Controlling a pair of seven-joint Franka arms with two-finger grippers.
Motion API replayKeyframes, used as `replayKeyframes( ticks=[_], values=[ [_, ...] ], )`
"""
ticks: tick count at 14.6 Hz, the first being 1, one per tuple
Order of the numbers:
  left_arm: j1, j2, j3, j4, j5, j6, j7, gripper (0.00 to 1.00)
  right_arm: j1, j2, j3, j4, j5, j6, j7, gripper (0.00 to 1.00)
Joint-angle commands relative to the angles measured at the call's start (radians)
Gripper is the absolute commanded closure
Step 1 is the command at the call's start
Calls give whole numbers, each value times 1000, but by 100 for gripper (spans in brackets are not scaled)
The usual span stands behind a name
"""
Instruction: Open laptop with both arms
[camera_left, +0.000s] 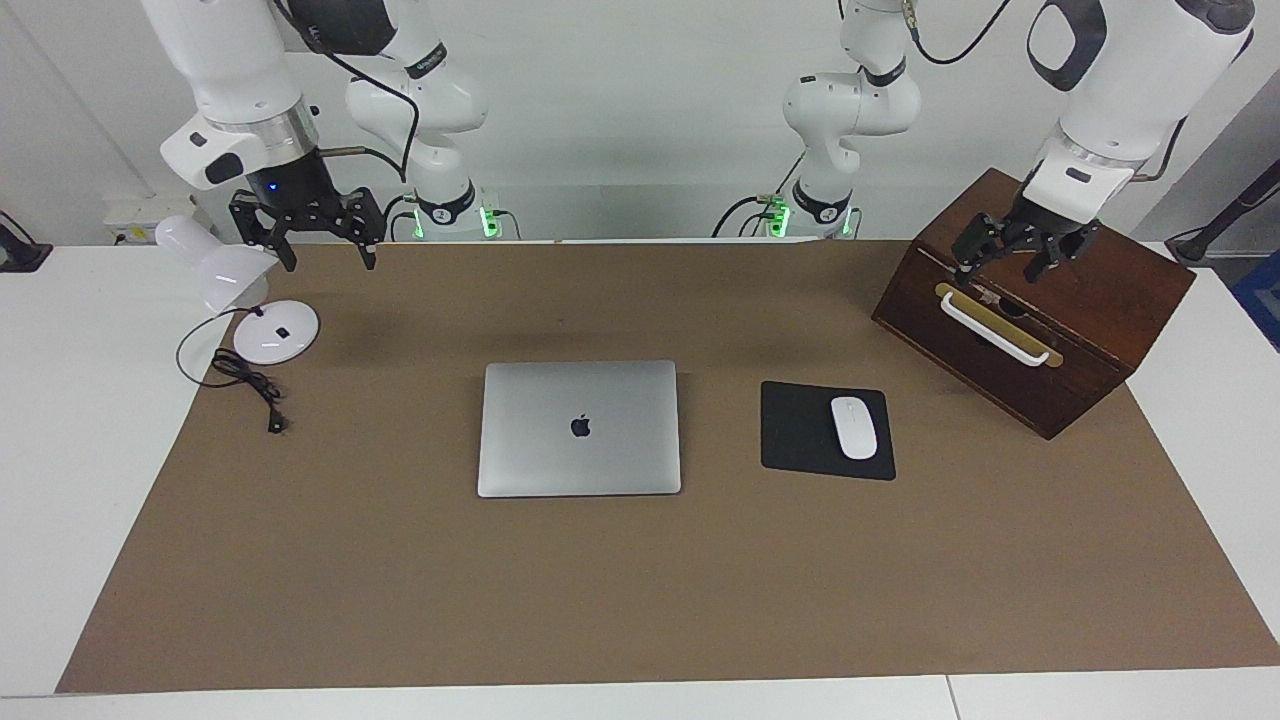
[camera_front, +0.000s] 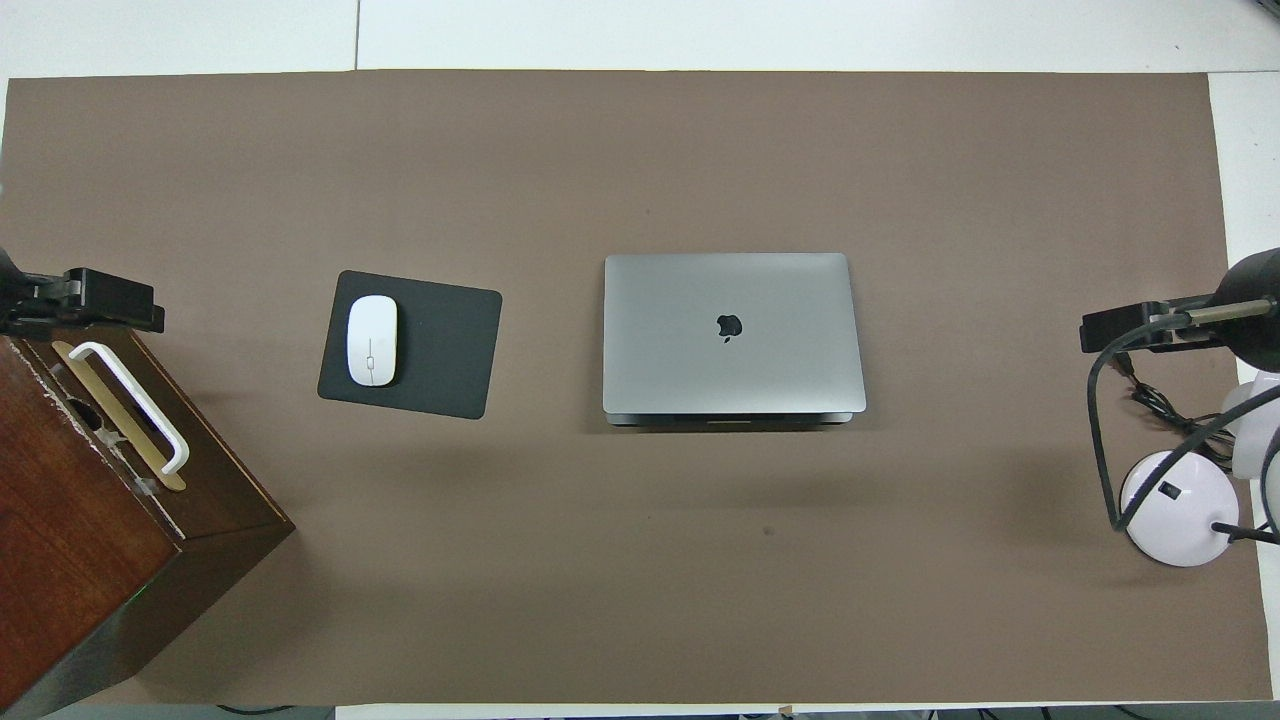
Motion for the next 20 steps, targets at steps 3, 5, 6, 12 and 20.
replayKeyframes(
  ticks=[3,5,6,12,20],
  values=[
    [-6,-7,10,5,10,-5,2,0,-3,-28,5,-35,-13,31,11,0],
    [-3,-8,10,4,10,-5,3,0,-1,-27,7,-33,-13,42,15,0],
    [-3,-8,11,2,10,-3,5,0,-1,-27,7,-33,-13,42,13,0],
    [-11,-10,13,2,10,10,-1,0,-7,-27,7,-35,-13,39,4,0],
    [-1,-11,11,1,10,21,6,0,-15,-28,5,-42,-13,39,-5,0]
  ],
)
